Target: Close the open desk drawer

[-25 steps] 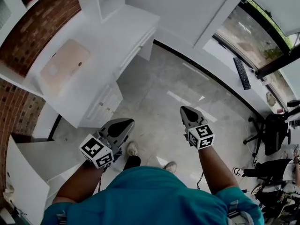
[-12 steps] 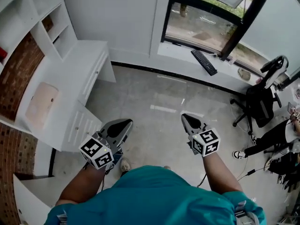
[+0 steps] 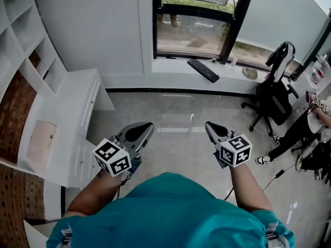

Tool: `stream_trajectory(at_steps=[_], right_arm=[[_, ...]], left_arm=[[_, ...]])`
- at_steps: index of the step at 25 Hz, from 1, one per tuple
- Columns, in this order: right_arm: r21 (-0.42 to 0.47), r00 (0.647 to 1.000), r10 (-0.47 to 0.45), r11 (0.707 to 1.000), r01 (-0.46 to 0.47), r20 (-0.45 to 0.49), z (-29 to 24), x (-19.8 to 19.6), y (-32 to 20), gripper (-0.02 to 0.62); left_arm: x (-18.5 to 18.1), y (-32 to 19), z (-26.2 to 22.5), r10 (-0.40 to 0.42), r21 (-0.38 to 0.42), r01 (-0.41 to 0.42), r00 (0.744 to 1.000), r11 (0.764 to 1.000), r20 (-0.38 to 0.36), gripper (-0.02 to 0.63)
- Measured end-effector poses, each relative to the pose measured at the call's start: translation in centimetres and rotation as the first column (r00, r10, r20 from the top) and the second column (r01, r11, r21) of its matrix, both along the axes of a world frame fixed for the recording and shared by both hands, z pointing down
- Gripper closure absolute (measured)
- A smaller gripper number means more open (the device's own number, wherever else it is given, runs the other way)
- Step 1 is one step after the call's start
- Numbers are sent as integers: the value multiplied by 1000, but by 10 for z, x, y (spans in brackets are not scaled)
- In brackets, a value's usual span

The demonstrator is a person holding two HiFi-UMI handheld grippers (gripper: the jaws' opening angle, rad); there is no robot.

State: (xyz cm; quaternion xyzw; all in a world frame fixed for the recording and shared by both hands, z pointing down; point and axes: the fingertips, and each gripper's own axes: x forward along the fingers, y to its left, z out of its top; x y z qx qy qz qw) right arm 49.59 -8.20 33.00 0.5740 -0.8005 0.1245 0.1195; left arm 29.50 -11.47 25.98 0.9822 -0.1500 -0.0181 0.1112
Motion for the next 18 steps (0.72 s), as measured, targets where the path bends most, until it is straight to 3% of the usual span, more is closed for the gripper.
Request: stream_trajectory(at_steps=[5, 18], right_arm=[[19, 999, 26, 999, -27, 39, -14, 17, 3, 574], [44, 998, -6, 999, 3, 66, -23, 17, -6, 575]], left_arm=[[13, -6, -14, 14, 19, -14, 1000, 1000, 10, 591], [-2, -11, -15, -36, 7, 36, 999, 999, 5, 591]])
